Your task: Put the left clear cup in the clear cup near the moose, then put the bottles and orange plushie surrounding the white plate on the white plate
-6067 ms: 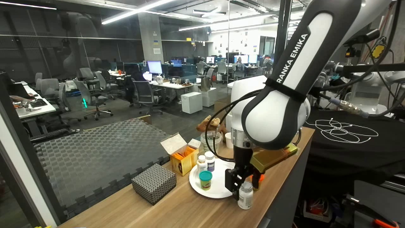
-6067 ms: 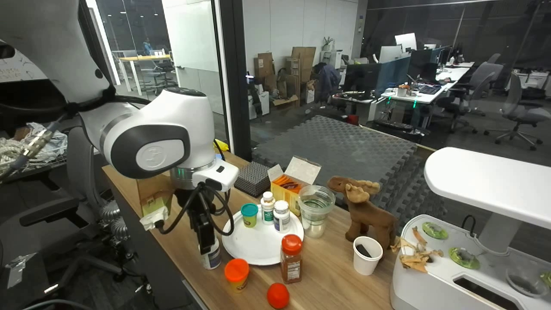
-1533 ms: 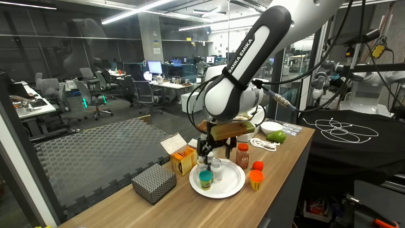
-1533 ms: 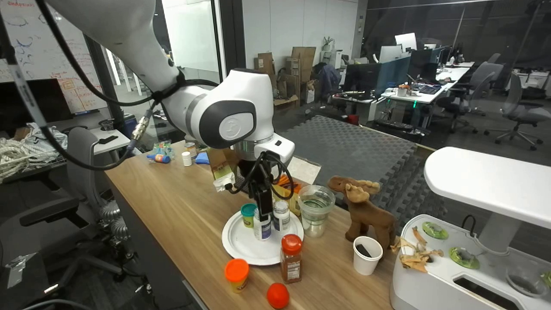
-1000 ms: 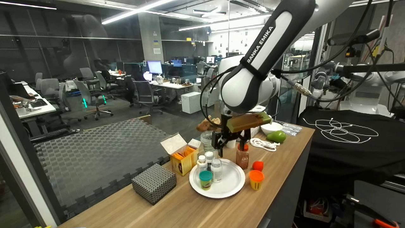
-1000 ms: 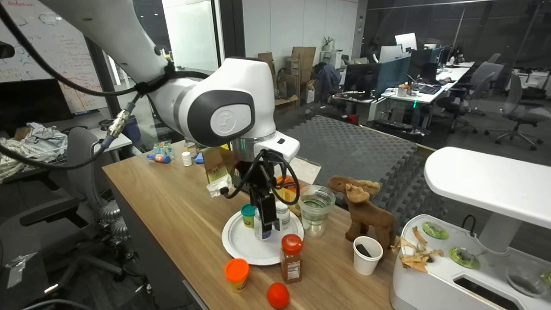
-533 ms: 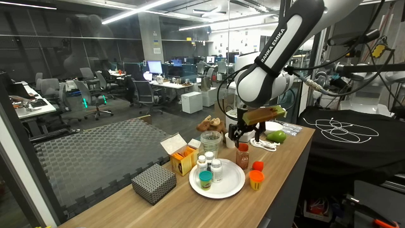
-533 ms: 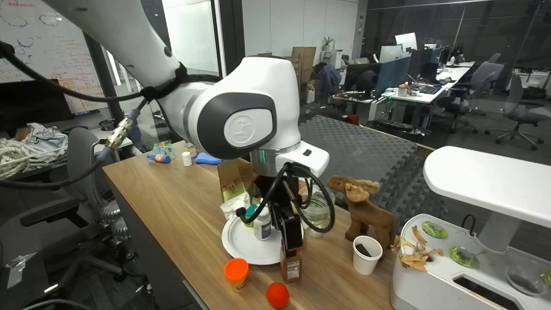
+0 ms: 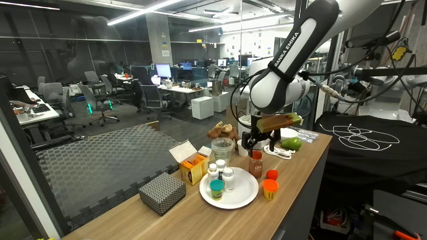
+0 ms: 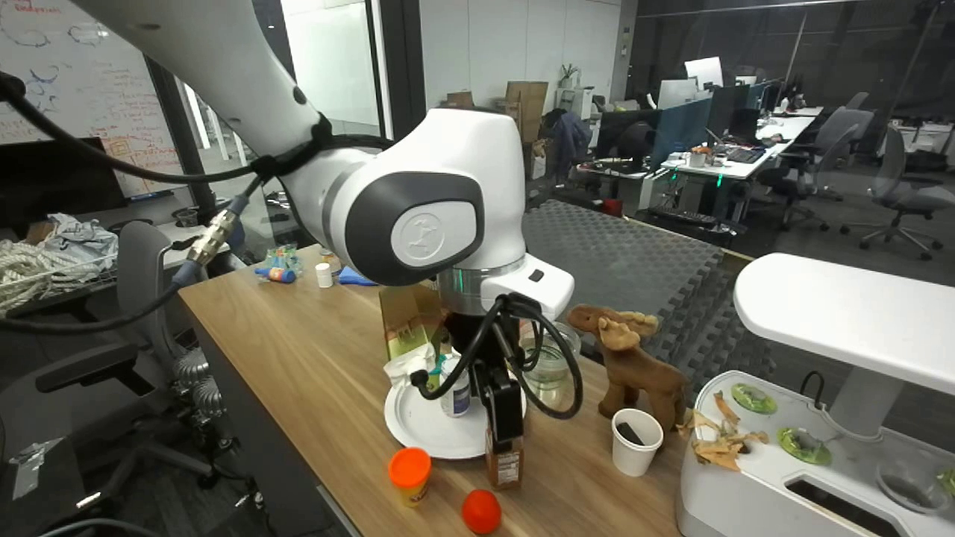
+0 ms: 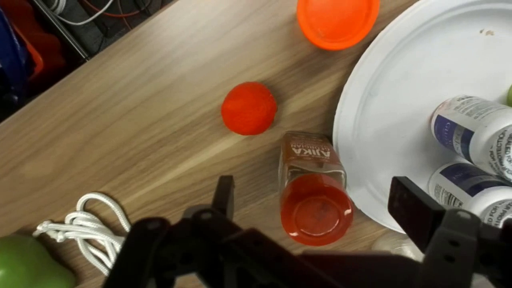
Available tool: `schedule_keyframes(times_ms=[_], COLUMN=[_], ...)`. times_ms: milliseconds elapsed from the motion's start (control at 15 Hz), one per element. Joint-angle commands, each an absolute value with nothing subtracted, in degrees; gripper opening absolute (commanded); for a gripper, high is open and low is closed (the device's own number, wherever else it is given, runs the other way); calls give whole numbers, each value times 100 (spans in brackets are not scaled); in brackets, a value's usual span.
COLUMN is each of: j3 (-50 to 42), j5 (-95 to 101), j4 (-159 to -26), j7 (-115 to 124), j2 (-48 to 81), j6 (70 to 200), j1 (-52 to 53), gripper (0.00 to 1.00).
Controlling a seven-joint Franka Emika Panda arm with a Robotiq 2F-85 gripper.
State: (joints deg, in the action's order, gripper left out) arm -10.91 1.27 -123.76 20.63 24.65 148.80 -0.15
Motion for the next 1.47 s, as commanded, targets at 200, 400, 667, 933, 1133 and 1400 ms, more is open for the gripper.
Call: schedule_keyframes(times_ms=[200,400,667,933,1133,1400], j3=[-827,-833,-849,-932,-991,-1195], j5=[-325,-410,-505,-425,-346,-44], j4=[-12058,-11924,-11832,-11902,-12042,-12324], j7=[1856,1877,1896,1974,2019,2275], j2=[2749,2918,3029,2961,2839,2459], j6=[14819,14845,14873,14908,14963,14927], j1=[-215,-258,-298,-254,-188,100], gripper=[100,100,58,26,28,26])
